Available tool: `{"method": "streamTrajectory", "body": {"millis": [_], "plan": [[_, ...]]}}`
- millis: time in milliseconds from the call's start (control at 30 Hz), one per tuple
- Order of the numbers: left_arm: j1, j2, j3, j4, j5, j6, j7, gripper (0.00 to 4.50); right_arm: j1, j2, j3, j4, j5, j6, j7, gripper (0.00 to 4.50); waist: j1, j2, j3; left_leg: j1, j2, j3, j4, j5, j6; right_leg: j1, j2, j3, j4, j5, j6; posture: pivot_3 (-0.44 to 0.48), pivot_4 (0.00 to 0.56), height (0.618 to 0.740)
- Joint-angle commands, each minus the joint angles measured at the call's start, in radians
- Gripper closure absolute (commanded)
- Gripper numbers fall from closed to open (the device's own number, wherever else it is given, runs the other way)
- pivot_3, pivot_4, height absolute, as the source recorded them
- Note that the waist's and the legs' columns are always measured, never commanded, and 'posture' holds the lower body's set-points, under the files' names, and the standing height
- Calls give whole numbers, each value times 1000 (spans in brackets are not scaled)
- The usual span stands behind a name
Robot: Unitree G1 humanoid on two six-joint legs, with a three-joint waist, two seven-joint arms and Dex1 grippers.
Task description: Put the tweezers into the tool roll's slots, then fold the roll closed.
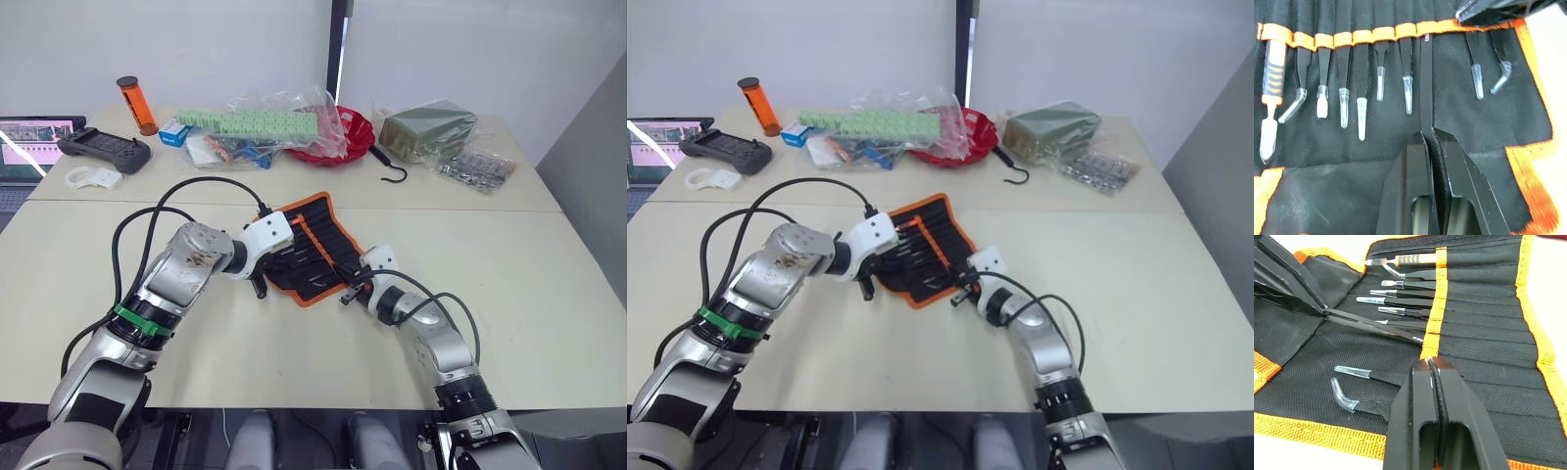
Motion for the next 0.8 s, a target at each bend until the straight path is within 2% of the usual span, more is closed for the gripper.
{"method": "streamTrajectory", "body": {"millis": [33,333,600,800], "plan": [[-34,-18,-3,-1,41,-32,35,4467,34,-18,-3,61,-30,64,-14,4500,0,0,0,0,0,0,0,0,0,0,0,0,0,0,0,0,150,740],[-37,-100,-23,26,77,-46,70,4467,34,-15,0,77,-32,66,-15,4500,0,0,0,0,0,0,0,0,0,0,0,0,0,0,0,0,150,740],[-71,-201,-18,177,106,-113,130,4467,42,-17,7,69,-34,73,-10,4500,1,0,-1,1,-1,0,2,0,0,2,0,0,0,1,1,0,150,740],[-87,-240,-13,237,119,-149,137,4467,44,-17,6,64,-33,75,-11,4500,5,0,-1,1,-1,-1,3,0,0,3,0,0,0,1,1,0,150,740]]}}
